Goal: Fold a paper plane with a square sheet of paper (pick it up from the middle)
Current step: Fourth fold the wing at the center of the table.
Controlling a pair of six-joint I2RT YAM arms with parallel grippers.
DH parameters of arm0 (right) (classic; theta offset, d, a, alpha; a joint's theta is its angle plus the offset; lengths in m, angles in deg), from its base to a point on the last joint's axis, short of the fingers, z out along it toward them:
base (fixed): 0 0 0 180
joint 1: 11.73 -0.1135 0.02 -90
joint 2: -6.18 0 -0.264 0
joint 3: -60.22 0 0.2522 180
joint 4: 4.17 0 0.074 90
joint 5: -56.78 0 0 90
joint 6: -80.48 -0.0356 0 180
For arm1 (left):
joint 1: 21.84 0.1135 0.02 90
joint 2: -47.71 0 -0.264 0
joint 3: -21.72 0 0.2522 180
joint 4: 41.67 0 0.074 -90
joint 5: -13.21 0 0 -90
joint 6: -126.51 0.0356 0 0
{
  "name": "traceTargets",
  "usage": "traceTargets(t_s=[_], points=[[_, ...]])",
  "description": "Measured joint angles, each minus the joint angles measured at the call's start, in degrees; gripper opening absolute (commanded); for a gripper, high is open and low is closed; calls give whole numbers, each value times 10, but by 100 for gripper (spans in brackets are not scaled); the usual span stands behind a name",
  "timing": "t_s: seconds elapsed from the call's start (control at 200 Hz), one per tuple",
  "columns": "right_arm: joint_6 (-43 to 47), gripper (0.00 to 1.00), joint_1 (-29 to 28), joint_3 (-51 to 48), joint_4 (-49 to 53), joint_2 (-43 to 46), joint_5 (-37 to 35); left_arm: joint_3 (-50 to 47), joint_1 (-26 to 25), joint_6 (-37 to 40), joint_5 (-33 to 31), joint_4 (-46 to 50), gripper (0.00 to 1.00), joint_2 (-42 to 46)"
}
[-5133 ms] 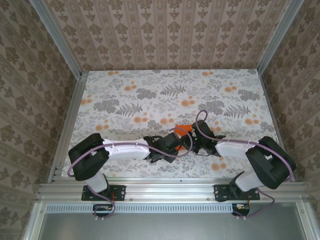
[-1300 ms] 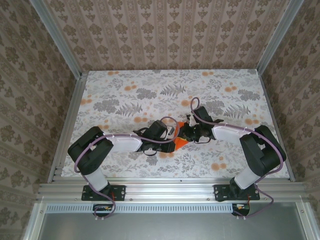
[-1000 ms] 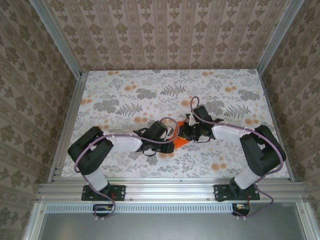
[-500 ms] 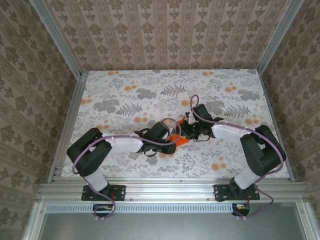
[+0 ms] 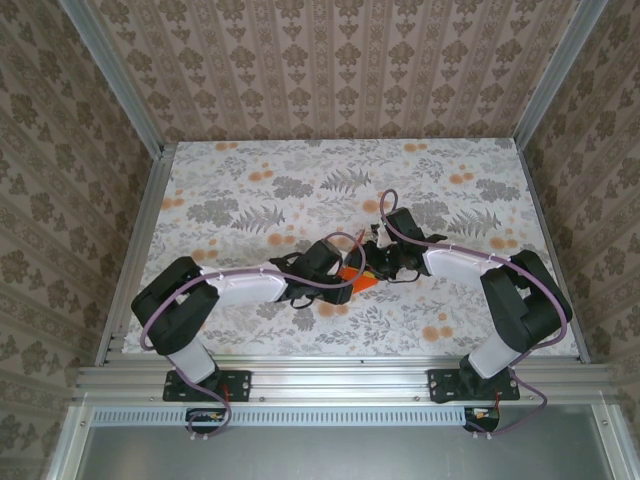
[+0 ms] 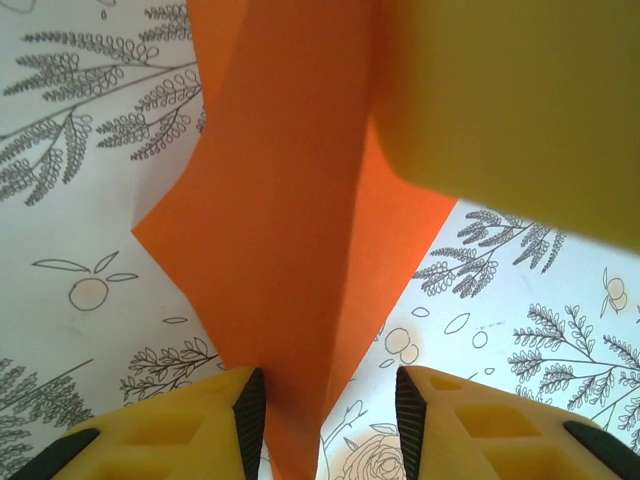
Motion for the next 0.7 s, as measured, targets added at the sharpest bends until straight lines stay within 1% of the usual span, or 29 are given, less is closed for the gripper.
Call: traceTargets(t_s=[0.065,0.135,0.34,0.605,0.7], points=[[0,44,0,0,0,0,0,6,0,6,-4,5,31,0],[-2,44,0,0,0,0,0,11,-1,11,-11,11,28,0],[-4,44,0,0,0,0,0,11,-9,15,-28,33,30,0],[-6,43,0,0,4,0,-1,16,-15,17,-45,44,31,-5],[-6,43,0,0,8,0,-5,23,-16,20,-51,49,27,-12]])
